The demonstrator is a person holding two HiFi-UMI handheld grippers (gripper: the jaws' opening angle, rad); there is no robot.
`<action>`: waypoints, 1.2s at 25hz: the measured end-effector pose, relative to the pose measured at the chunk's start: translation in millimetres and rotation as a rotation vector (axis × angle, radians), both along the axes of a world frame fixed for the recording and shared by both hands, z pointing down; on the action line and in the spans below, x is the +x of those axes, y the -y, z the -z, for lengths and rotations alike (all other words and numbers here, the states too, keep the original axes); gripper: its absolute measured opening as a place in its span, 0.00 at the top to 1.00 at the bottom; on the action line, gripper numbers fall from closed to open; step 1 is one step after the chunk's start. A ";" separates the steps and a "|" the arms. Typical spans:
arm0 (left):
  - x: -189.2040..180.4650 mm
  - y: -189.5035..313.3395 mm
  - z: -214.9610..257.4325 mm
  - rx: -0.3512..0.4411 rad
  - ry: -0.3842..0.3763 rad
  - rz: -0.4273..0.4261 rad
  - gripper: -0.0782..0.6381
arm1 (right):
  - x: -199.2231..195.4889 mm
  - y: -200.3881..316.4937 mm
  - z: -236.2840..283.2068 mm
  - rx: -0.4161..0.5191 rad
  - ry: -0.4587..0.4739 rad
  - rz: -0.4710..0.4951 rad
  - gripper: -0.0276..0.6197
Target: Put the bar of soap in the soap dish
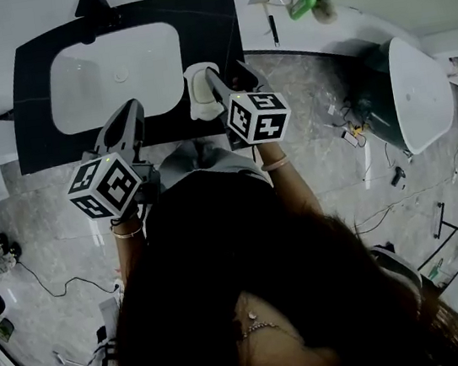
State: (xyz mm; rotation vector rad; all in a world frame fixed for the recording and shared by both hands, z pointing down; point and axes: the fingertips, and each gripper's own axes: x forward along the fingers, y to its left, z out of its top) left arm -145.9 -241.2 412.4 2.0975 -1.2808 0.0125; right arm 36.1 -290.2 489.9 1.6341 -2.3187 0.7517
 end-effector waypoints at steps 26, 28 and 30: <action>60.7 -9.4 -9.4 -0.045 0.040 -0.127 0.90 | 52.9 -83.0 93.4 0.063 -0.093 -0.097 0.93; 62.4 -9.2 -8.9 -0.045 0.044 -0.132 0.90 | 51.4 -82.2 92.5 0.059 -0.089 -0.092 0.93; 63.5 -9.0 -7.9 -0.044 0.043 -0.137 0.90 | 50.3 -81.9 92.9 0.058 -0.082 -0.087 0.93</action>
